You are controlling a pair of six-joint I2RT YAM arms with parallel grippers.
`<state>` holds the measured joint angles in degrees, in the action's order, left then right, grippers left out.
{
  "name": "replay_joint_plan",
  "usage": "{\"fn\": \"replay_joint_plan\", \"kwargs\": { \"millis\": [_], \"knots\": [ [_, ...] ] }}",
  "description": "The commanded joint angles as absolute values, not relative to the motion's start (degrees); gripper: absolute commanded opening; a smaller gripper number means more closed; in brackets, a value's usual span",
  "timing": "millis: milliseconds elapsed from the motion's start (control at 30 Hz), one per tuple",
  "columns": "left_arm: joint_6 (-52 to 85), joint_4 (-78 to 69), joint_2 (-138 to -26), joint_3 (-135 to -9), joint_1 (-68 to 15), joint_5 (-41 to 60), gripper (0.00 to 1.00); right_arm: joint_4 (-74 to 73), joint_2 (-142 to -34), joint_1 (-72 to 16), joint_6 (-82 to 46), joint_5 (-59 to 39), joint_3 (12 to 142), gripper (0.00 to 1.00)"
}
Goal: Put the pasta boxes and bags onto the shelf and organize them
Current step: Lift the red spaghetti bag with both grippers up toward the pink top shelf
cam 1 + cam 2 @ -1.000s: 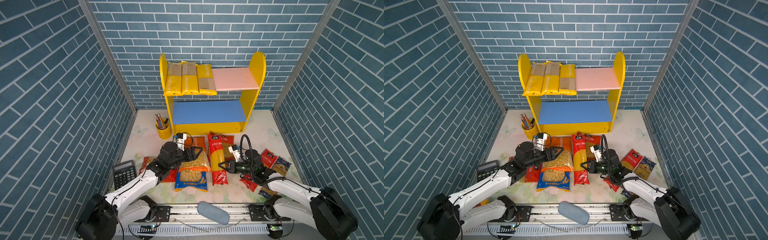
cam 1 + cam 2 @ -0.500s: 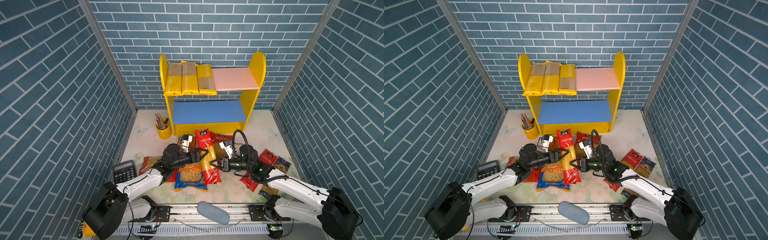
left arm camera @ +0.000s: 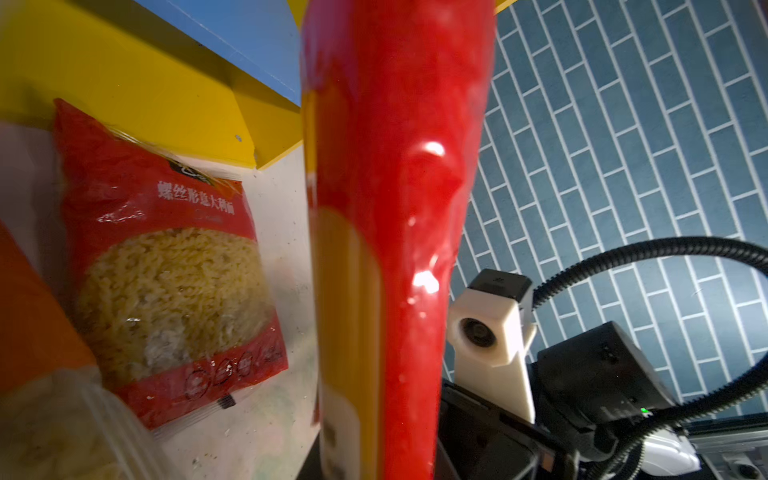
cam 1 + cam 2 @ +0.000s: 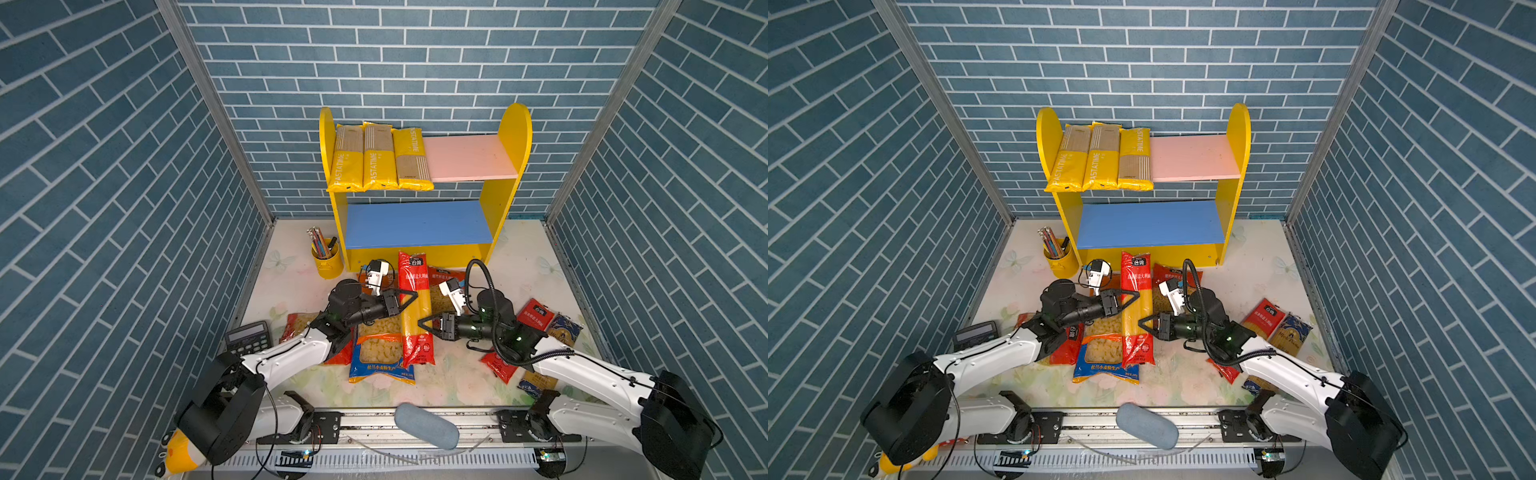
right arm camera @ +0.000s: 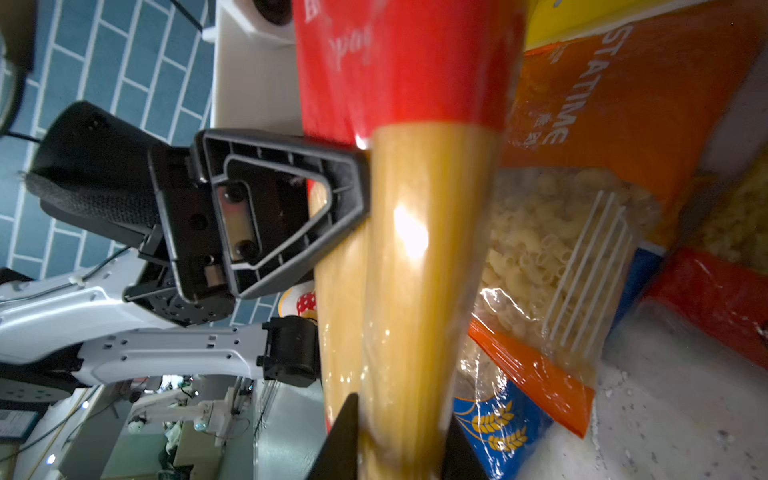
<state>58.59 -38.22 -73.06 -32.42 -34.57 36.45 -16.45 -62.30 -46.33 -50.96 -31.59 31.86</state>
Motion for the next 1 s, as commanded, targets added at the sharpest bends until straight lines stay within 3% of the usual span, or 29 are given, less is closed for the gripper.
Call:
{"fn": "replay_joint_plan", "kwargs": {
  "millis": [0,200,400,733,967],
  "knots": [
    [59.8,-45.0,-72.9,-37.7,-34.3,39.7,0.19,-26.1,-57.4,-46.5,-51.4,-31.2,30.1,0.43],
    [62.6,-48.5,-71.1,-47.6,-30.6,36.4,0.12,-34.7,-53.4,-44.8,-58.3,-26.9,21.7,0.61],
    [66.8,-54.3,-73.0,-52.8,-30.6,32.3,0.12,-43.5,-54.7,-45.0,-62.7,-25.6,21.0,0.67],
    [66.5,-53.9,-72.9,-54.5,-32.6,28.7,0.12,-59.0,-58.0,-45.0,-65.2,-19.0,23.4,0.64],
    [65.8,-52.5,-73.2,-55.2,-33.0,25.8,0.15,-72.5,-65.5,-46.4,-69.9,-17.1,26.5,0.49]
  ]
}}
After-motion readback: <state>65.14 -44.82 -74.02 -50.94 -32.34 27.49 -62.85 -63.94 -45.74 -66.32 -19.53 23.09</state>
